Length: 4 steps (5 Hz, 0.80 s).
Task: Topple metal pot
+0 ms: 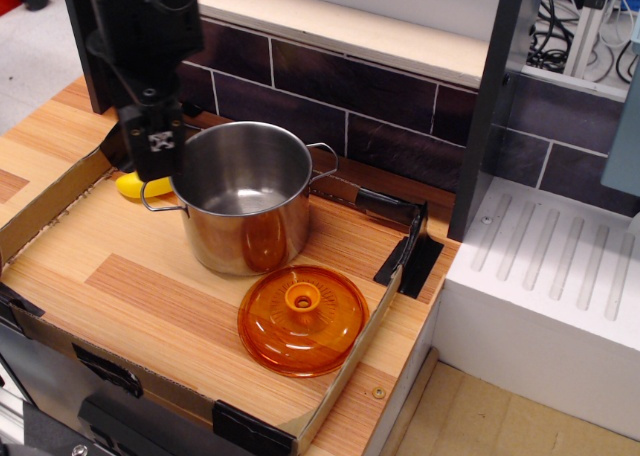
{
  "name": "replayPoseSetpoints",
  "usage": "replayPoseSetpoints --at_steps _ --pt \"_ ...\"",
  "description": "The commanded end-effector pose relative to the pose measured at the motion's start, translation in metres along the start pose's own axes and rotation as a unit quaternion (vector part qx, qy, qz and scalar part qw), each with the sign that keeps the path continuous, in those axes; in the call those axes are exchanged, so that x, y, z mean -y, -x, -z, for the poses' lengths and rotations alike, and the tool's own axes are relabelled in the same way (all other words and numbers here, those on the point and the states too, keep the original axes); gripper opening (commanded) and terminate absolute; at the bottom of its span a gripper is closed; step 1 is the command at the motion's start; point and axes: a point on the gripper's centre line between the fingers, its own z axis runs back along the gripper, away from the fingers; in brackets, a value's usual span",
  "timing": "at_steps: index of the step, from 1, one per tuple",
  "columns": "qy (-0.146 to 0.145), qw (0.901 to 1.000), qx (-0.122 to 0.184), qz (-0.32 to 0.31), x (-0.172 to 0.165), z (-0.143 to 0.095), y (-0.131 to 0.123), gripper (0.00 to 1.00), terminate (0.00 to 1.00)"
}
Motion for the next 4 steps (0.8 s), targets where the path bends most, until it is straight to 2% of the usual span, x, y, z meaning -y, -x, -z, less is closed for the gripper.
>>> replayPoseSetpoints --at_steps 1,2,4 --pt "0.006 0.9993 0.034 0.016 0.014 0.010 -0.025 1.00 0.00" --pt "-0.015 0.9993 0.031 0.018 0.018 0.025 -0.032 1.00 0.00" --pt "-0.014 0.9994 0.020 0.023 0.024 0.046 -0.040 1.00 0.00"
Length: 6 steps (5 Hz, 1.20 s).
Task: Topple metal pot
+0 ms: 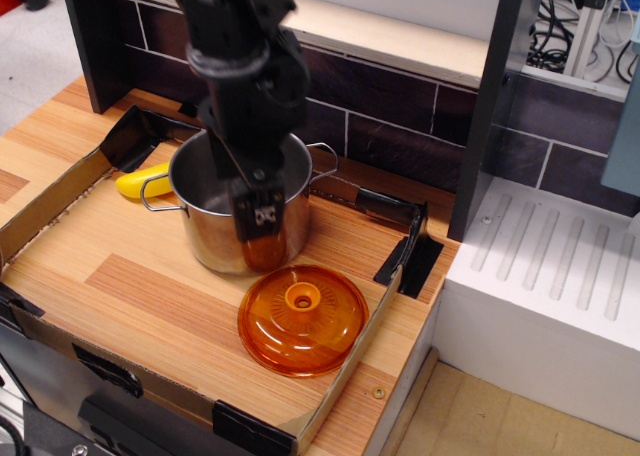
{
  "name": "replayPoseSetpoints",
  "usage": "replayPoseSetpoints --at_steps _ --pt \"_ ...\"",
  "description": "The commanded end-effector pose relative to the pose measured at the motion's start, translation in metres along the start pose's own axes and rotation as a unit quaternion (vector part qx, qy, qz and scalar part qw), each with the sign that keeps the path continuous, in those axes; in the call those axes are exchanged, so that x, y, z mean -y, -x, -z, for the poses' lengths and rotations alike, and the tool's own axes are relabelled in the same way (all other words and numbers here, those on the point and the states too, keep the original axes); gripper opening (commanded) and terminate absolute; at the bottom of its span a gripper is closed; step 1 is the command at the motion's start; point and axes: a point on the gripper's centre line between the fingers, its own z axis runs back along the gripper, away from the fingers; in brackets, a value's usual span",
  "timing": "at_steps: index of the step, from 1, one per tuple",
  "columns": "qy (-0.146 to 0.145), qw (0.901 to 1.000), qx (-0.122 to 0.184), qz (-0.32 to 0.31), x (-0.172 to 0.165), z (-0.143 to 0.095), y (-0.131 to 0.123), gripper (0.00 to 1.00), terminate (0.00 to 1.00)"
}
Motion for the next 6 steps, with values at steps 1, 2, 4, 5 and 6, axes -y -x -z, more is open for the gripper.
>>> replayPoseSetpoints --at_steps 1,2,4,5,6 --pt "-0.007 1.0000 0.007 0.000 0.000 0.001 -0.005 1.00 0.00" --pt "-0.010 0.9999 0.001 -0.005 0.000 0.003 -0.006 1.00 0.00" --pt "-0.014 0.9998 -0.002 -0.011 0.001 0.009 -0.003 0.00 0.00" --pt "-0.009 0.9997 0.000 -0.024 -0.003 0.005 0.000 0.00 0.00" --pt "-0.006 0.9995 -0.006 -0.032 -0.007 -0.001 0.010 0.00 0.00"
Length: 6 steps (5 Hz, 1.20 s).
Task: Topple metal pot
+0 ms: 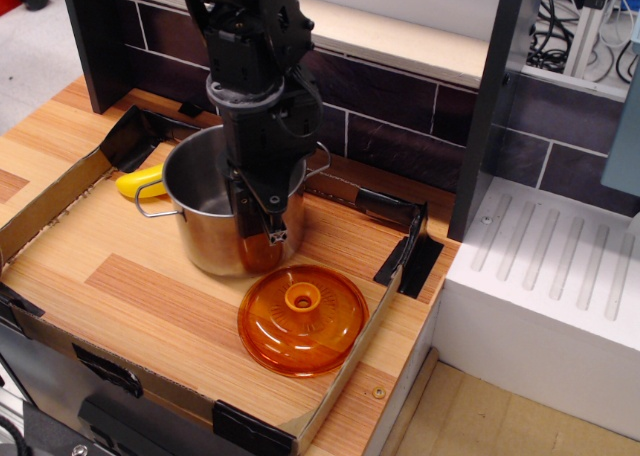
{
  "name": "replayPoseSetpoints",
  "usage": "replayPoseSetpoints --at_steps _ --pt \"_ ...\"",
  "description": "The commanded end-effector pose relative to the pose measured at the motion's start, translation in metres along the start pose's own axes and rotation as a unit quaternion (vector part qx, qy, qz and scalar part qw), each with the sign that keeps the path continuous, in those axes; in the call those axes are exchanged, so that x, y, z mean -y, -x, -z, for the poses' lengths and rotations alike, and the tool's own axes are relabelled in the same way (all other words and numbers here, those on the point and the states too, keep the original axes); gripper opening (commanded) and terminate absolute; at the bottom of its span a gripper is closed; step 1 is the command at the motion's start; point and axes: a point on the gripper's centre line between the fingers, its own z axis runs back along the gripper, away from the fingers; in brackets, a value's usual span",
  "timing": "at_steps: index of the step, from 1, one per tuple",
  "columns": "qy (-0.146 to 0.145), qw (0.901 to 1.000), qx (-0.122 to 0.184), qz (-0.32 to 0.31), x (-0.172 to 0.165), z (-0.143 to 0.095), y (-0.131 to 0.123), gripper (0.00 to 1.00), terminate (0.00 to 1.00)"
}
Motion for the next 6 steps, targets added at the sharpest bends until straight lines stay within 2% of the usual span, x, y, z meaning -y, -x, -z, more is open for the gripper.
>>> replayPoseSetpoints --at_steps 1,2,3,4,5,6 --pt "0.006 0.9998 0.002 -0.020 -0.008 -0.025 0.020 0.00 0.00" --pt "0.028 0.9995 -0.011 -0.012 -0.008 -0.037 0.036 0.00 0.00" --pt "0.087 0.9960 -0.021 0.002 -0.006 -0.046 0.049 0.00 0.00" --pt "0.169 0.9843 -0.048 0.014 -0.006 -0.059 0.060 0.00 0.00" --pt "0.252 0.9648 -0.074 0.019 -0.012 -0.063 0.059 0.00 0.00" --pt "0.344 0.9320 -0.115 0.006 -0.022 -0.052 0.050 0.00 0.00"
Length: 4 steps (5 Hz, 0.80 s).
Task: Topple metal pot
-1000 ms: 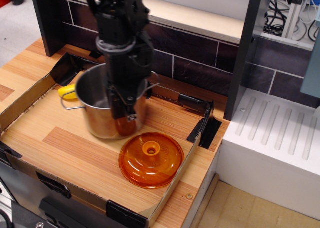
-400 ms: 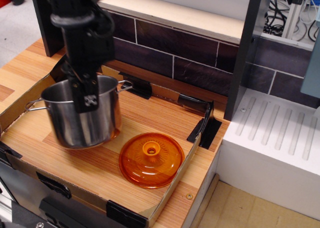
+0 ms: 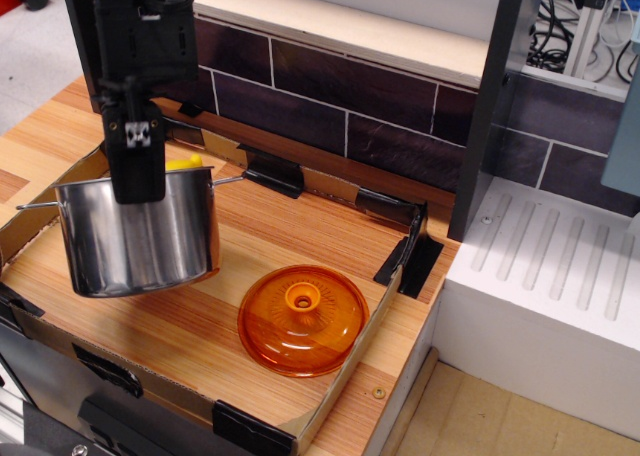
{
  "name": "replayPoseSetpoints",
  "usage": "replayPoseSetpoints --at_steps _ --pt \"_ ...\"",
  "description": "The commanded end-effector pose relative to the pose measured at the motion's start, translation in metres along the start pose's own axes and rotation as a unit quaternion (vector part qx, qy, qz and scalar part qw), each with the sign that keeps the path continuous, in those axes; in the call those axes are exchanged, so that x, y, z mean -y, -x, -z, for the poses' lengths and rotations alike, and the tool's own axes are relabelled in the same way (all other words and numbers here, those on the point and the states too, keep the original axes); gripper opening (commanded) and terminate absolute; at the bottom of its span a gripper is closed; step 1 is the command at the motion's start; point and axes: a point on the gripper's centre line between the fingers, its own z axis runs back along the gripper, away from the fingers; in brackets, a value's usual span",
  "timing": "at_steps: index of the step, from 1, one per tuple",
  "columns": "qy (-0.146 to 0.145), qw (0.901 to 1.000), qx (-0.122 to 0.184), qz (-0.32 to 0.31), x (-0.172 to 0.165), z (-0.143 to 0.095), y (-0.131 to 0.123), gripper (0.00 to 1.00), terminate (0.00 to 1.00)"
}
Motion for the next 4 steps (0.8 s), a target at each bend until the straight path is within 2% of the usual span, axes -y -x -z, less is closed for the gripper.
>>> replayPoseSetpoints --at_steps 1,2,3,4 --pt "0.125 0.9914 -0.038 -0.014 -0.021 -0.010 -0.011 0.00 0.00" --pt "0.163 0.9859 -0.035 0.006 -0.025 -0.012 -0.012 0.00 0.00" --pt "0.163 0.9861 -0.031 0.006 -0.030 -0.013 -0.015 0.00 0.00" --pt "0.067 0.9976 -0.021 0.002 -0.034 -0.017 -0.017 1.00 0.00"
